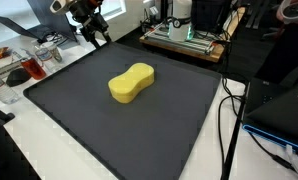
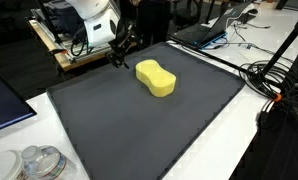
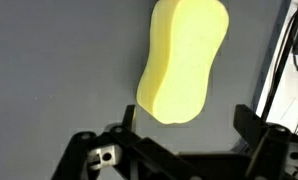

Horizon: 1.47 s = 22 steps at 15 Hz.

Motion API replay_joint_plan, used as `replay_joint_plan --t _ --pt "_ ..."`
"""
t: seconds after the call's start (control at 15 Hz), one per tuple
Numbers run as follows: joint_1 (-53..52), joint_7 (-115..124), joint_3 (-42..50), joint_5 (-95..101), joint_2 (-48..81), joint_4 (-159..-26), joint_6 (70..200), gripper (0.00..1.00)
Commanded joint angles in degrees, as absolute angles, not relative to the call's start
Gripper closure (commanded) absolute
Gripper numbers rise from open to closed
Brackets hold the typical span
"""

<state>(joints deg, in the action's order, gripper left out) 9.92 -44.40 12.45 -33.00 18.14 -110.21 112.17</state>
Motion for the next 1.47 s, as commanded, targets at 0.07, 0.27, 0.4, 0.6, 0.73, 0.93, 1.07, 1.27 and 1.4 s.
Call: replay_joint_plan --t 0.07,0.27,0.4,0.6,0.73,0.93,1.07,1.27,1.4 --pt "12.68 -37.25 7.27 -31.43 25.89 -95.47 107.71 0.0" --pt "11.48 -34.97 4.99 -27.47 29.09 -89.63 109.71 0.0" --pt "11.05 -37.06 3.21 -22.74 30.94 -86.19 110.09 0.0" --pt "10.75 -40.83 0.39 -16.81 32.88 -82.05 108.27 0.0" --pt "10.59 -44.09 -1.43 -14.47 33.94 -79.84 106.99 0.0" --pt "9.87 -49.16 -3.86 -12.31 35.59 -76.63 105.01 0.0" --pt "9.17 -52.71 -5.1 -11.26 36.71 -74.64 103.17 0.0" --pt "7.32 -57.74 -6.39 -9.26 38.21 -72.82 101.15 0.0" --pt "5.81 -60.69 -6.84 -7.36 39.09 -72.07 99.57 0.0"
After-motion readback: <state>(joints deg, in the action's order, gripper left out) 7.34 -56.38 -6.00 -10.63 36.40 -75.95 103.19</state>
